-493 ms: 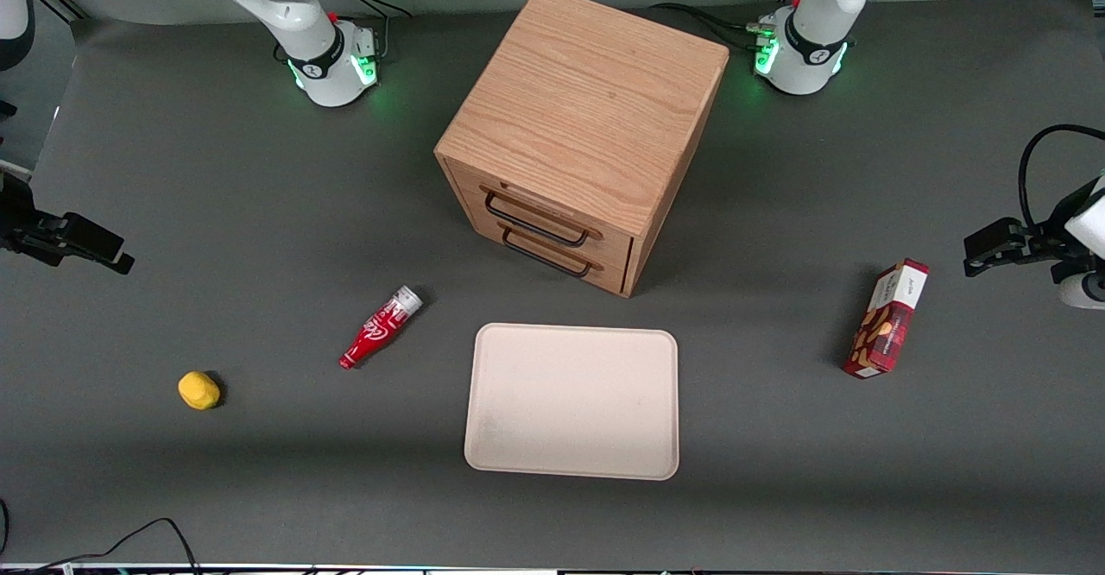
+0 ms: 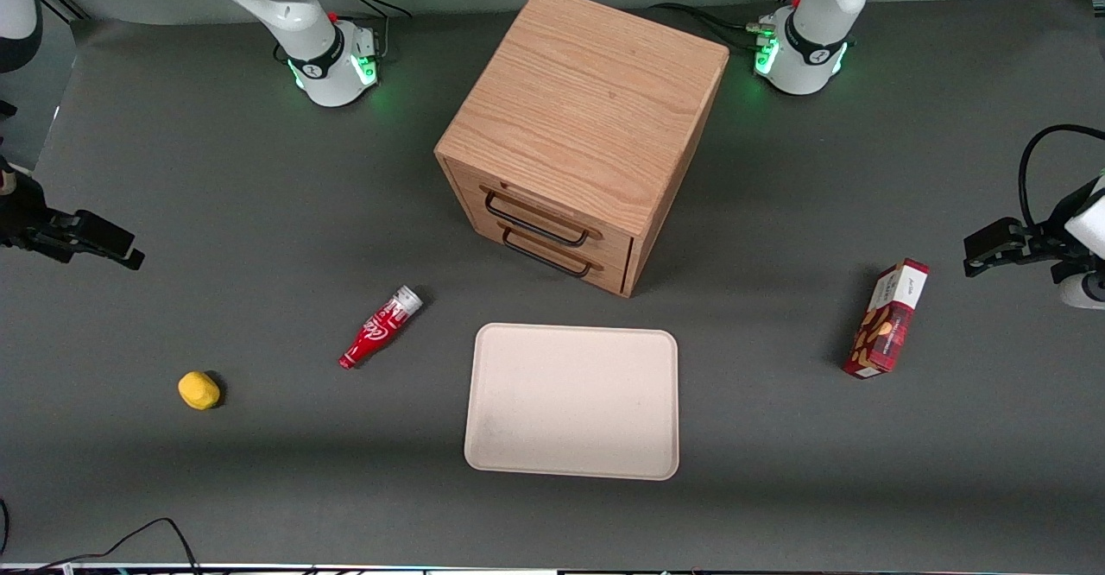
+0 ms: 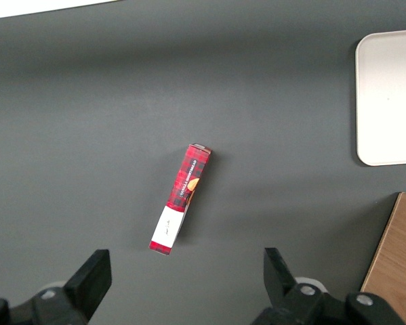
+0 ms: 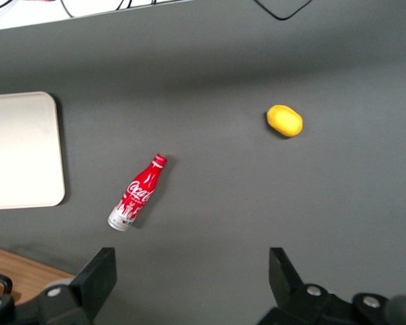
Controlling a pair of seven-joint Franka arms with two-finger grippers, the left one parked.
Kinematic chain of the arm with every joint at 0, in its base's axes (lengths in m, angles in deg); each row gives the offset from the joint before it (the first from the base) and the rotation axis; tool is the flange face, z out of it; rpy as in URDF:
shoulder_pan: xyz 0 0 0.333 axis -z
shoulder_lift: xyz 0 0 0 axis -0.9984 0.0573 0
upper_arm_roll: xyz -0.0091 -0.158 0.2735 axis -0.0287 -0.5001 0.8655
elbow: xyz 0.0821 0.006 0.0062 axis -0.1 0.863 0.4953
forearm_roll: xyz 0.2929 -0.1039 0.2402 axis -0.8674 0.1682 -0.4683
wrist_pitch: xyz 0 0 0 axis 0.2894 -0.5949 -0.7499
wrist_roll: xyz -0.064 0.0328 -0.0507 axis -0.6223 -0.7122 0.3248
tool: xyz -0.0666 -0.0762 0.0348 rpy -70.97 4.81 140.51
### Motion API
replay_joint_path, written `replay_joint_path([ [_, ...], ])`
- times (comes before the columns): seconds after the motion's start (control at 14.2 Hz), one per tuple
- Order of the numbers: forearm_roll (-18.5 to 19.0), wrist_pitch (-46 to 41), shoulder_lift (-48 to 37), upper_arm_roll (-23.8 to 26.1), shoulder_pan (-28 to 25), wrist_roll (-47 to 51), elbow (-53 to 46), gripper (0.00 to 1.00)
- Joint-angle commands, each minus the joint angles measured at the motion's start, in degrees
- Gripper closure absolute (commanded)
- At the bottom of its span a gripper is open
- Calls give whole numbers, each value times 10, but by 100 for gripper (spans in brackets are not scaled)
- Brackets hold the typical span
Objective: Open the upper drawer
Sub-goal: 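Move the right gripper toward the upper drawer's black handle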
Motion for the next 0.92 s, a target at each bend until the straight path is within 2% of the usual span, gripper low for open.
replay_joint_path([
  [0.0,-6,-22,8,-8,-39,-11,-18,0],
  [0.42,-7,-38,20,-12,-152,-26,-42,0],
  [0.7,-7,-38,45,-79,-285,-26,-65,0],
  [0.85,-8,-38,62,-93,-339,-26,-77,0],
])
